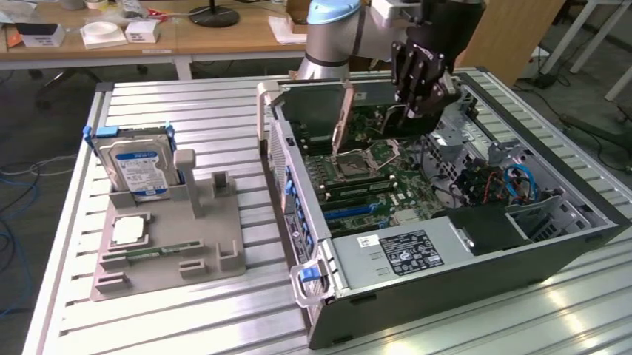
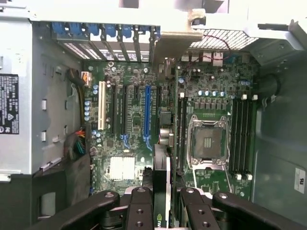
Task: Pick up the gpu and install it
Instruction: 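Insert the gpu into the slot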
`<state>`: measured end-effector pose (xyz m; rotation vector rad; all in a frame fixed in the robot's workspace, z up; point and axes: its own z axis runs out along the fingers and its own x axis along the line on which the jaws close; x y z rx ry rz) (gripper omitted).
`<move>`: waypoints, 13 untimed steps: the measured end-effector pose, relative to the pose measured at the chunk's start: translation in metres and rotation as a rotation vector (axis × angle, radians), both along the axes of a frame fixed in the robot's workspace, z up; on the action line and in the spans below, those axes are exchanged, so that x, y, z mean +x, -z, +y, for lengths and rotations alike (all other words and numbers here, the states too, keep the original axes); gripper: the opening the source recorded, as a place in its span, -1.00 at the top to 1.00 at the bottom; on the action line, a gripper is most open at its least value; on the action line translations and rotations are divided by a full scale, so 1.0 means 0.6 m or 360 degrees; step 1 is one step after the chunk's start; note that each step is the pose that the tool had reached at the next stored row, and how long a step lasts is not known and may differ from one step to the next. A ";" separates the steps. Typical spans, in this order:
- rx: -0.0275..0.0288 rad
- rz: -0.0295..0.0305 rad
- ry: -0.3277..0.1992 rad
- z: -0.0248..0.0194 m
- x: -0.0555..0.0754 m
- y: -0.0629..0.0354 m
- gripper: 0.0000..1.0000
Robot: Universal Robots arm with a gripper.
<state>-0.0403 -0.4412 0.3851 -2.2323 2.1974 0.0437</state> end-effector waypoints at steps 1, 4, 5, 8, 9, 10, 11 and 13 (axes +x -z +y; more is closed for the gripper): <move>0.00019 -0.00014 0.0000 0.0001 0.000 0.001 0.47; 0.00021 -0.00090 0.0000 0.0001 0.000 0.009 0.47; 0.00021 -0.00110 0.0000 0.0002 -0.001 0.012 0.47; 0.00017 -0.00340 0.0000 0.0000 -0.010 0.017 0.47; 0.00016 -0.00468 0.0000 0.0000 -0.013 0.018 0.47; 0.00018 -0.00594 0.0000 0.0001 -0.017 0.019 0.47; 0.00020 -0.00686 0.0000 0.0001 -0.021 0.021 0.47; 0.00023 -0.00739 0.0000 0.0001 -0.029 0.026 0.47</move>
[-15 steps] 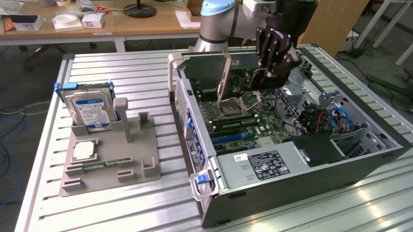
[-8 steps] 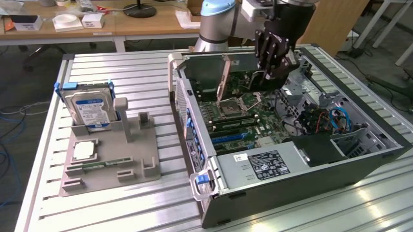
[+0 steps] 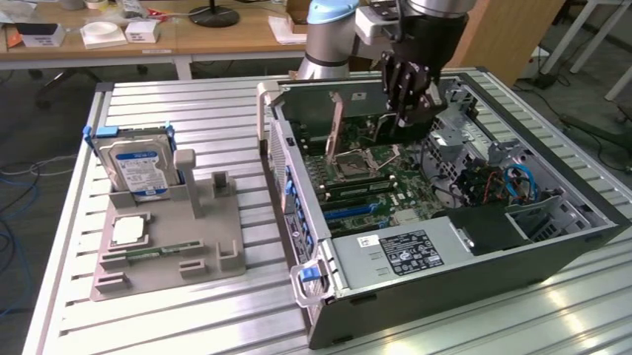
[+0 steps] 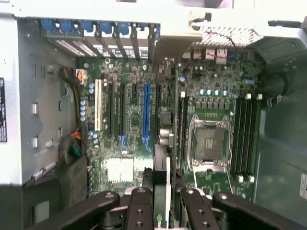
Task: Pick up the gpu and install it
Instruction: 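Insert the gpu into the slot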
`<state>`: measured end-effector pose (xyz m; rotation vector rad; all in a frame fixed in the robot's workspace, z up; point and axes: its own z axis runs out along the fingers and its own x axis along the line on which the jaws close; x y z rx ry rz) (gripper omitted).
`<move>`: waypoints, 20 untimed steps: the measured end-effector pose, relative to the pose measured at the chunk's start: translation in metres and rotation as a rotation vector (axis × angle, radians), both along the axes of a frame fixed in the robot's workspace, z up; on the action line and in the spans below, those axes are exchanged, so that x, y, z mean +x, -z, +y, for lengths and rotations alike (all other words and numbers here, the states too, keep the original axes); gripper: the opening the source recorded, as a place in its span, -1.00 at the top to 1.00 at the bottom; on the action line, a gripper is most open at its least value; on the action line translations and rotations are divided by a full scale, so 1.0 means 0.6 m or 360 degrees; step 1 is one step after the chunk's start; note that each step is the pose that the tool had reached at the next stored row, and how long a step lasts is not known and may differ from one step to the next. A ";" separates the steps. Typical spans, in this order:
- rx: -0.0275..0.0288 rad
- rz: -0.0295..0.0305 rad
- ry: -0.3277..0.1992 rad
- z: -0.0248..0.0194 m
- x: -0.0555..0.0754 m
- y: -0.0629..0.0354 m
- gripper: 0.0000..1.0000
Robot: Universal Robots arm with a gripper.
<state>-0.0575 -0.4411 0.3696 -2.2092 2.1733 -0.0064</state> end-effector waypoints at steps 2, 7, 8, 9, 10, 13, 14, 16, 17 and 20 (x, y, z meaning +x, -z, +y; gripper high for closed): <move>-0.00004 0.00001 0.0000 -0.0005 -0.006 0.006 0.47; -0.00007 -0.00006 0.0000 -0.0136 -0.008 0.016 0.47; -0.00014 -0.00006 0.0000 -0.0172 -0.008 0.017 0.47; -0.00021 -0.00006 0.0000 -0.0197 -0.008 0.017 0.47; -0.00024 -0.00006 0.0000 -0.0213 -0.008 0.018 0.47; -0.00040 -0.00007 0.0000 -0.0296 -0.009 0.021 0.47; -0.00053 -0.00009 0.0000 -0.0320 -0.009 0.022 0.47; -0.00070 -0.00072 0.0023 -0.0334 -0.009 0.027 0.47; -0.00072 -0.00074 0.0053 -0.0335 -0.009 0.029 0.47; -0.00077 -0.00071 0.0115 -0.0334 -0.011 0.038 0.47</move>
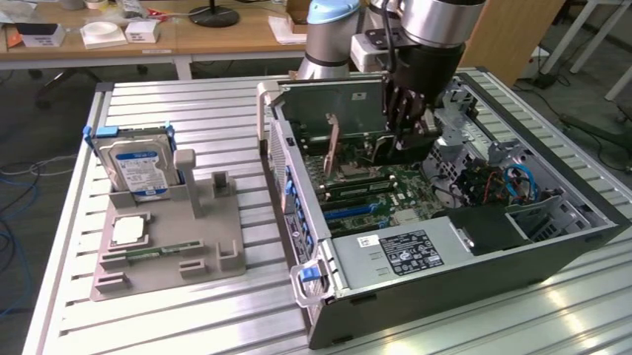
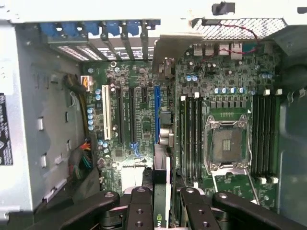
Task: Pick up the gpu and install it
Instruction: 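Insert the gpu into the slot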
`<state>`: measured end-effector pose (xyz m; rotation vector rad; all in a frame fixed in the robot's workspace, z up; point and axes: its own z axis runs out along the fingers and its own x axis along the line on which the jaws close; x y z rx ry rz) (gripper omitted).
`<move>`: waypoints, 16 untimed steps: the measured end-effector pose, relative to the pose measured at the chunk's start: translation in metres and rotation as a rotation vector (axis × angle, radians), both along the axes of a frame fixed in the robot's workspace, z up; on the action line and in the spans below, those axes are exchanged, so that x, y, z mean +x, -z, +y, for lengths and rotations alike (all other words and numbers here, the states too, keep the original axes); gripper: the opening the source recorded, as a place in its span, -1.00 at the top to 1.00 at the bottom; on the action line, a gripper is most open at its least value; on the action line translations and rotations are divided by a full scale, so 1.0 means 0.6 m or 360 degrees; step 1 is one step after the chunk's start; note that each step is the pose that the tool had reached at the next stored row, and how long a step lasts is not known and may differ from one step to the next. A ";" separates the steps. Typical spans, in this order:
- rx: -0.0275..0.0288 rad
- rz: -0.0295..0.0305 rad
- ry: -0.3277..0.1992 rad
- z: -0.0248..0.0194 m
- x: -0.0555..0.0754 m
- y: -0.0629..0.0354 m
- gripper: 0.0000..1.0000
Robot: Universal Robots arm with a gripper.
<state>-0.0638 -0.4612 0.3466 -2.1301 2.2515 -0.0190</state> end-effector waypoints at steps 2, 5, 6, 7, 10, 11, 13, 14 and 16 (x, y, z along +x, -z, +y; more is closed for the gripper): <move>-0.00003 -0.00003 0.0001 -0.0001 -0.005 0.006 0.47; -0.00004 -0.00001 0.0001 -0.0001 -0.011 0.015 0.47; -0.00004 -0.00001 0.0001 -0.0001 -0.013 0.018 0.47; -0.00003 -0.00002 0.0001 0.0000 -0.015 0.021 0.47; -0.00004 -0.00001 0.0001 -0.0010 -0.017 0.030 0.47; -0.00002 -0.00002 0.0001 -0.0014 -0.017 0.033 0.47; -0.00002 -0.00001 0.0001 -0.0030 -0.017 0.039 0.47; -0.00002 -0.00001 0.0001 -0.0038 -0.017 0.042 0.47; -0.00002 -0.00001 0.0001 -0.0042 -0.017 0.048 0.47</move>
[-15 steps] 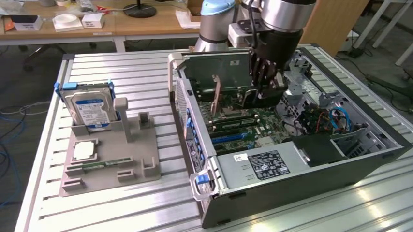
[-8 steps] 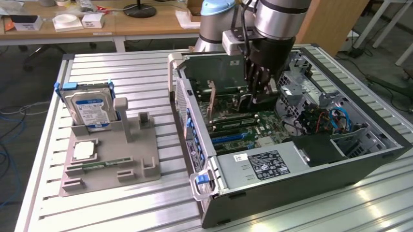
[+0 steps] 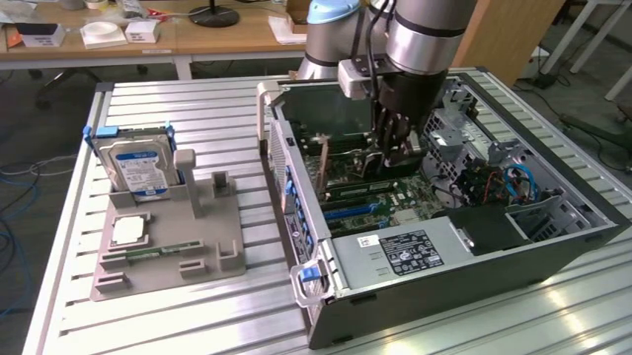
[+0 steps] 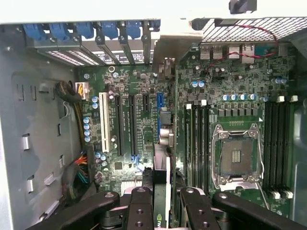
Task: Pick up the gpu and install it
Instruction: 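Insert the gpu into the slot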
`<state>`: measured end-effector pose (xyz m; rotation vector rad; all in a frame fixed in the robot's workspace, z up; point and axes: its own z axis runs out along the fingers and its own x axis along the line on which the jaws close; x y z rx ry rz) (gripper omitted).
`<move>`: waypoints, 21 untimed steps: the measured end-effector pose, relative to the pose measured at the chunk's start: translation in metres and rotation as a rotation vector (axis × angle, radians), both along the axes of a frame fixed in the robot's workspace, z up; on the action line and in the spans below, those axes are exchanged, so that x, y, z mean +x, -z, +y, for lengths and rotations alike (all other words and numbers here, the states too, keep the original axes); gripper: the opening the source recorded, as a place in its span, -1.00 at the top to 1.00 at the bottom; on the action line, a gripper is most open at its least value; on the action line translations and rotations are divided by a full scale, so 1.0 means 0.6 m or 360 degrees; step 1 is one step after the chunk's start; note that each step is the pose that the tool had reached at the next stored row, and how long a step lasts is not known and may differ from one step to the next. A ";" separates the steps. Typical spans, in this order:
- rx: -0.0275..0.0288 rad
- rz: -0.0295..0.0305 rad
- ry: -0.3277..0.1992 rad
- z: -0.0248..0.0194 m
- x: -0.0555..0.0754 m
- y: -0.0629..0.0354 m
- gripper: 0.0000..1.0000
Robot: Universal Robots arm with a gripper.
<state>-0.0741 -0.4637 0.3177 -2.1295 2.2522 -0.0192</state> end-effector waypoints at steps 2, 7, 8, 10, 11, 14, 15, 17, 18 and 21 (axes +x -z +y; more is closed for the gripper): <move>-0.00002 0.00001 0.0000 0.0000 -0.001 0.006 0.47; 0.00000 -0.00001 0.0000 0.0000 -0.008 0.021 0.47; 0.00003 -0.00002 0.0000 0.0001 -0.010 0.024 0.47; 0.00001 0.00000 -0.0001 0.0000 -0.011 0.031 0.47; 0.00002 -0.00001 -0.0001 -0.0001 -0.011 0.034 0.47; 0.00003 0.00000 -0.0003 -0.0010 -0.011 0.043 0.47; 0.00006 0.00000 -0.0004 -0.0016 -0.011 0.046 0.47; 0.00014 -0.00001 -0.0007 -0.0026 -0.013 0.051 0.47; 0.00015 -0.00001 -0.0008 -0.0026 -0.015 0.054 0.47; 0.00022 -0.00001 -0.0013 -0.0026 -0.020 0.063 0.47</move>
